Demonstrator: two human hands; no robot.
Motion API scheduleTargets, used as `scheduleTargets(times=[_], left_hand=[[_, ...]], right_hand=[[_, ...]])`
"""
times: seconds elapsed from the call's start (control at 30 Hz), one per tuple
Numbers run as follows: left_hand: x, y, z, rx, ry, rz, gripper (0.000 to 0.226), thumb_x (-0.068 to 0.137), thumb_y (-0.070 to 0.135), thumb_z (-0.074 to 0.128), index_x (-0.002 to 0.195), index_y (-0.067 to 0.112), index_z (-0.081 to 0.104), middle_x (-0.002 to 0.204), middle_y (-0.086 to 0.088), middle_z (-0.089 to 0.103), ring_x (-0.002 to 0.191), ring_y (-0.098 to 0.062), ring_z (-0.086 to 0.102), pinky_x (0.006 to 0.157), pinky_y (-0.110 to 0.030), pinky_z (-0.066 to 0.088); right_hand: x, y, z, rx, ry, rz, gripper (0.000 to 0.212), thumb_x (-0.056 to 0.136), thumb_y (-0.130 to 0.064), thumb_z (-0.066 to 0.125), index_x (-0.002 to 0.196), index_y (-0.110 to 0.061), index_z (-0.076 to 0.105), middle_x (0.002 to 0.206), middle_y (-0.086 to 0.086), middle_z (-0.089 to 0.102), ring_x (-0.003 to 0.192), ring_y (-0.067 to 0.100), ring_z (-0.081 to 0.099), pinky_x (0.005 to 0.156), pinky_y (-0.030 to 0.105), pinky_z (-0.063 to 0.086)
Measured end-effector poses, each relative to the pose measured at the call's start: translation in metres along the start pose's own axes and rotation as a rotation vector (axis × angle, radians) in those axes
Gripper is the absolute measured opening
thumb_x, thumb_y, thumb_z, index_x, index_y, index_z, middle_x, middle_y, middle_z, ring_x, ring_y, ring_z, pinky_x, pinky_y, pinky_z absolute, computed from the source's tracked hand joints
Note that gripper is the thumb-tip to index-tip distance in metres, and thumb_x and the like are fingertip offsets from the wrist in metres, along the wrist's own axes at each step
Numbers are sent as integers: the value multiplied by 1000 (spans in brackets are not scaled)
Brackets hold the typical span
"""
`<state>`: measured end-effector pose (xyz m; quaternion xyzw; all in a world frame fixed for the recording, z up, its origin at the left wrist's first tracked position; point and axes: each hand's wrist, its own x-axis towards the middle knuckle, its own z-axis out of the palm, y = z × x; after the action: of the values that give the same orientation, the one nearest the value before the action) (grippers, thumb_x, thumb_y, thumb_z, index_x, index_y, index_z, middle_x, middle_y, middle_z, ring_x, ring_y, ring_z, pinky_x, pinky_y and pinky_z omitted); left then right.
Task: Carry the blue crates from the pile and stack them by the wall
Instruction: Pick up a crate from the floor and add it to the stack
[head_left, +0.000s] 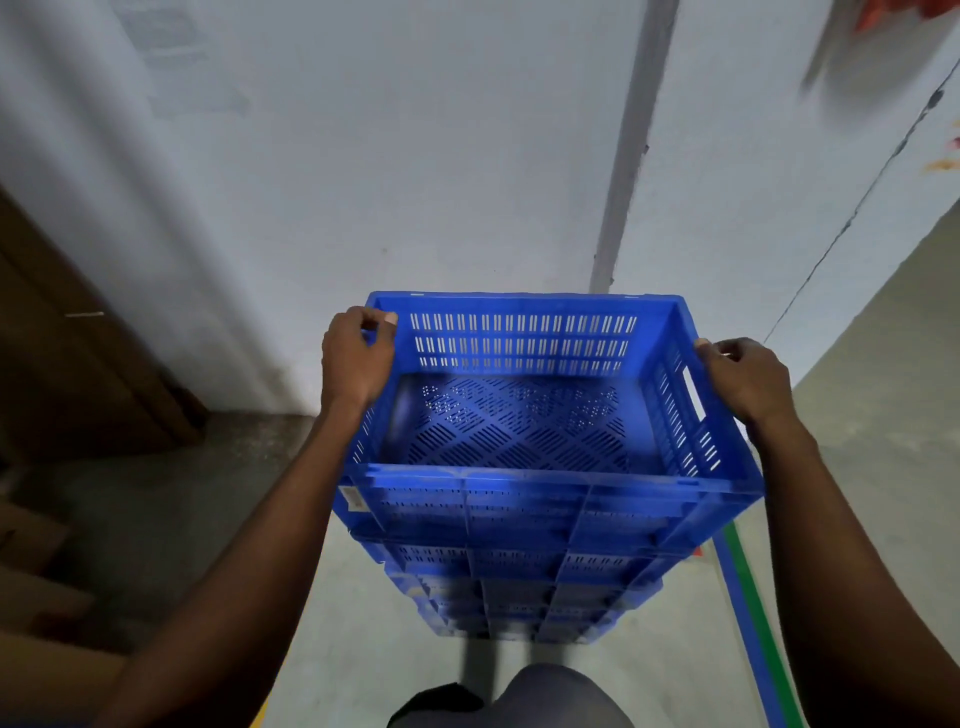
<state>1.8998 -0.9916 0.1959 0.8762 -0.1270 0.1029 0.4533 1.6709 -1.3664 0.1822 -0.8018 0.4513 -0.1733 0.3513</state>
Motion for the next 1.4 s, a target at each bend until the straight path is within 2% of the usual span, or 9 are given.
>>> scheduleTargets(times=[0.13,0.23,0.33,0.43,0.6,0.8,0.97,1.1,1.4], left_hand=[[-32,20,6,-223,-74,75,19,99,34,59,99,19,69,102,0,71,91,-11,62,78,-17,45],[-59,27,13,-404,-183,51,21,96,43,58,94,27,70,94,-7,71,88,-15,64,79,-31,49],[-86,46,19,-567,-317,10,24,99,39,58,98,19,72,88,-12,69,79,-18,60,71,-37,46],[-112,67,25,-639,-524,2,25,99,36,56,97,16,71,79,7,69,71,-13,62,64,-35,48],[-185,81,42,-755,-936,16,29,94,38,52,97,15,70,83,-4,68,70,-16,62,61,-25,49],[-338,79,67,-565,-1567,-122,24,104,26,50,95,12,66,75,-4,63,53,-9,58,52,-21,45],[-466,63,40,-284,-1917,-38,29,104,30,50,97,11,71,78,-4,65,57,-14,59,55,-26,45],[-581,57,-3,-173,-2101,45,33,105,33,49,99,8,70,76,-4,64,59,-16,58,57,-27,45],[-856,37,-114,117,-2434,339,34,105,33,51,107,5,70,81,-5,65,64,-17,58,64,-32,46]], right_hand=[[-46,-10,-14,201,119,-32,33,96,-46,54,97,-16,70,94,-1,70,93,23,65,86,37,50],[-86,-5,-18,376,245,22,28,94,-39,59,90,-14,72,87,-7,70,90,19,65,81,30,46],[-132,5,-20,573,361,63,22,89,-35,62,87,-17,75,90,-4,75,87,14,67,84,37,52],[-190,19,-21,689,433,115,20,95,-26,61,89,-13,74,86,7,73,74,16,65,72,34,53],[-303,58,-16,731,501,319,22,102,-21,56,93,-11,73,80,6,70,63,16,61,60,26,47],[-492,133,-9,772,748,707,22,100,-25,60,94,-11,74,83,6,73,66,18,63,64,31,46],[-657,173,4,864,936,991,28,101,-36,59,99,-14,75,86,5,74,70,19,65,69,34,47],[-789,198,21,1006,1191,1144,30,102,-35,56,102,-10,74,86,7,72,72,21,64,70,35,47],[-1061,241,12,1088,1521,1375,30,101,-36,56,100,-11,73,85,4,71,66,17,62,65,28,46]])
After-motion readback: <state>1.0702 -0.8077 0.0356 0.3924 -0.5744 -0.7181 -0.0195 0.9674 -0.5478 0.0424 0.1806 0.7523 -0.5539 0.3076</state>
